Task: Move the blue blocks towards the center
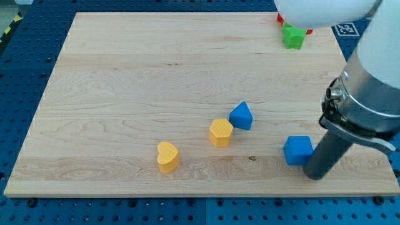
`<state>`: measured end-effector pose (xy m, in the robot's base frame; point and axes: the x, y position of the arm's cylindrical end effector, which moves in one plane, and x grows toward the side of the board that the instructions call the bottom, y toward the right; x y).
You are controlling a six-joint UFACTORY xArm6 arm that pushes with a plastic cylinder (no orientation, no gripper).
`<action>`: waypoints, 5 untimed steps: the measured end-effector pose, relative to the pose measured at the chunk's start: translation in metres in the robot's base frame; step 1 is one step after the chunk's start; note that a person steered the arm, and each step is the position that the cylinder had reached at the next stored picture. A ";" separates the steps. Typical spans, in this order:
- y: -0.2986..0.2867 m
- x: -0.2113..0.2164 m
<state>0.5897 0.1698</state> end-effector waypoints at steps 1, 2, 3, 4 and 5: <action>0.000 -0.025; -0.003 -0.029; 0.004 -0.030; 0.000 -0.034; -0.025 -0.038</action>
<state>0.5522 0.1443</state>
